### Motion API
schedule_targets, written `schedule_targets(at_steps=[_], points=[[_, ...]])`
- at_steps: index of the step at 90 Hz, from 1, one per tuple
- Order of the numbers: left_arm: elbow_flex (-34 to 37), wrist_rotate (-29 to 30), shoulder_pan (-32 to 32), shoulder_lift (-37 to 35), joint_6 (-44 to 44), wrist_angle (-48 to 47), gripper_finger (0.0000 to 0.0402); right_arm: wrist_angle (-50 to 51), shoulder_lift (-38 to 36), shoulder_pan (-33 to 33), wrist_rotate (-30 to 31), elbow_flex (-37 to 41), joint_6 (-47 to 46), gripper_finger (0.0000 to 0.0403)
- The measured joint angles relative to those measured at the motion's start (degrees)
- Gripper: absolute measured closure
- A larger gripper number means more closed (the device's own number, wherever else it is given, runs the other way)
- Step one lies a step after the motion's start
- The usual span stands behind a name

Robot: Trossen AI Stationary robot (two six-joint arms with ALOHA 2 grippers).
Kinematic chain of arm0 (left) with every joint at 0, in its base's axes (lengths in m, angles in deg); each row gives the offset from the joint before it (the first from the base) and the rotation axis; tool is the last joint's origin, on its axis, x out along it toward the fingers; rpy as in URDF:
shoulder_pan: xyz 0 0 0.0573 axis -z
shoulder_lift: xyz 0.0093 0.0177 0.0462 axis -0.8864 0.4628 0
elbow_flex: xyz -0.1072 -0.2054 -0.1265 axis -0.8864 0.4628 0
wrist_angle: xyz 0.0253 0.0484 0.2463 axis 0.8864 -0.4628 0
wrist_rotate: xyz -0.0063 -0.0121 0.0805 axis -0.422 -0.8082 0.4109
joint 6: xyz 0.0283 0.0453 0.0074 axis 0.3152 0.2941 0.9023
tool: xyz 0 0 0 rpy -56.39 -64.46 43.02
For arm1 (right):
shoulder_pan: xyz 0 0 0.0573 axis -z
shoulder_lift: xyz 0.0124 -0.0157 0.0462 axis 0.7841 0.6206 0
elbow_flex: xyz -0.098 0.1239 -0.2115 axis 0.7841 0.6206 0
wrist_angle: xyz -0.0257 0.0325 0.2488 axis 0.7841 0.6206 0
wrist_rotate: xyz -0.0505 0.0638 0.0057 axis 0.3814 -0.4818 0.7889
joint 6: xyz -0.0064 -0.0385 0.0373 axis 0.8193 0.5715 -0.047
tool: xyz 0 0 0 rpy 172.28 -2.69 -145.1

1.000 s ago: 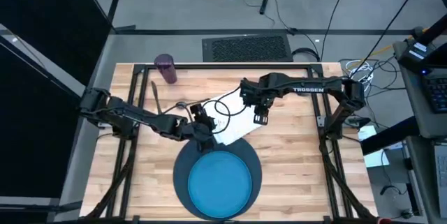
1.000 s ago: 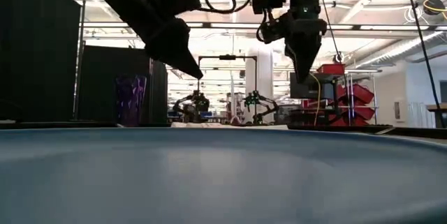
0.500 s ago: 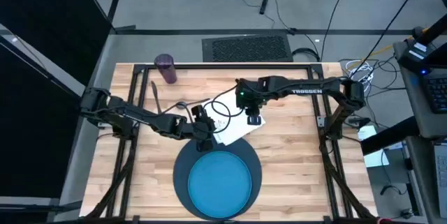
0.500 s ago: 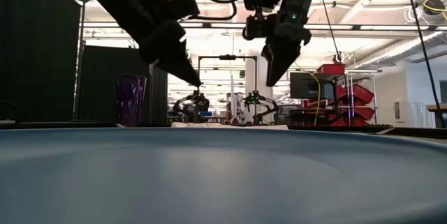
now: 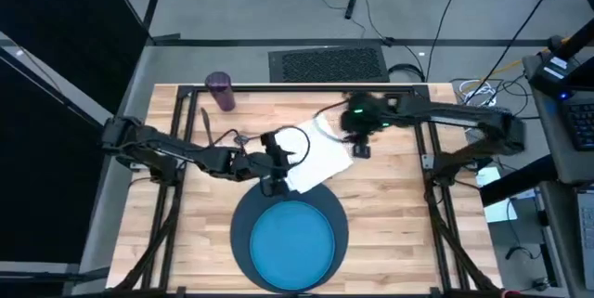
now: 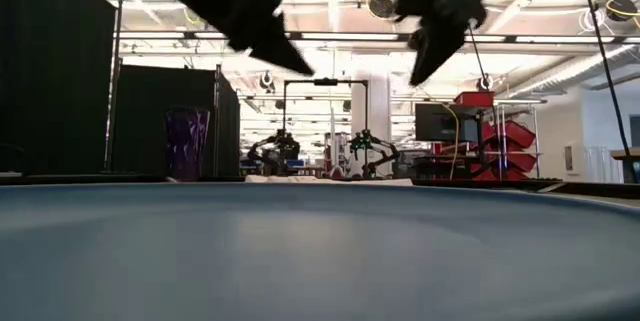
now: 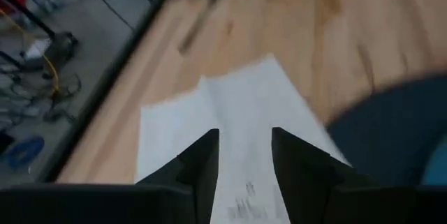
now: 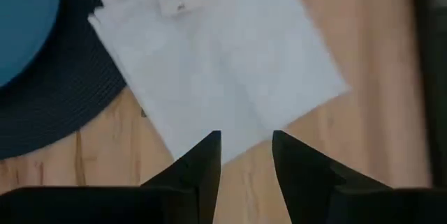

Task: Set table place
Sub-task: Fold the white napkin

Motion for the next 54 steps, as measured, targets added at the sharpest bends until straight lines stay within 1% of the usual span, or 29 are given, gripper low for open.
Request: schedule_targets(at_steps=[11, 18, 23, 30, 39, 49, 54], points=[[0.0, 0.1, -1.9, -2.0, 1.7, 4.5, 0.0285, -13.2, -12.8, 2.2, 0.1, 12.5, -3.0, 0.0287], [0.0, 0.0, -3.1, -2.8, 2.8, 6.6, 0.0285, -22.0, -18.5, 2.7, 0.2, 19.7, -7.2, 0.0287], [0.0, -0.4, -4.0, -2.8, 2.9, 7.3, 0.0285, -28.0, -21.3, 2.8, 0.4, 24.4, -9.4, 0.0287], [0.0, -1.5, -4.9, -2.8, 1.9, 6.5, 0.0285, -34.5, -23.2, 2.8, 0.4, 29.6, -10.3, 0.0287], [0.0, -4.0, -5.3, -2.1, -0.3, 4.3, 0.0285, -39.2, -23.4, 2.8, 0.5, 34.1, -10.2, 0.0287], [0.0, -7.4, -5.2, -1.3, -2.8, 1.3, 0.0285, -42.7, -22.3, 2.8, 0.5, 37.0, -12.6, 0.0287], [0.0, -9.3, -5.2, -1.3, -3.0, -0.2, 0.0285, -42.9, -21.5, 2.8, 0.5, 37.5, -13.6, 0.0287]])
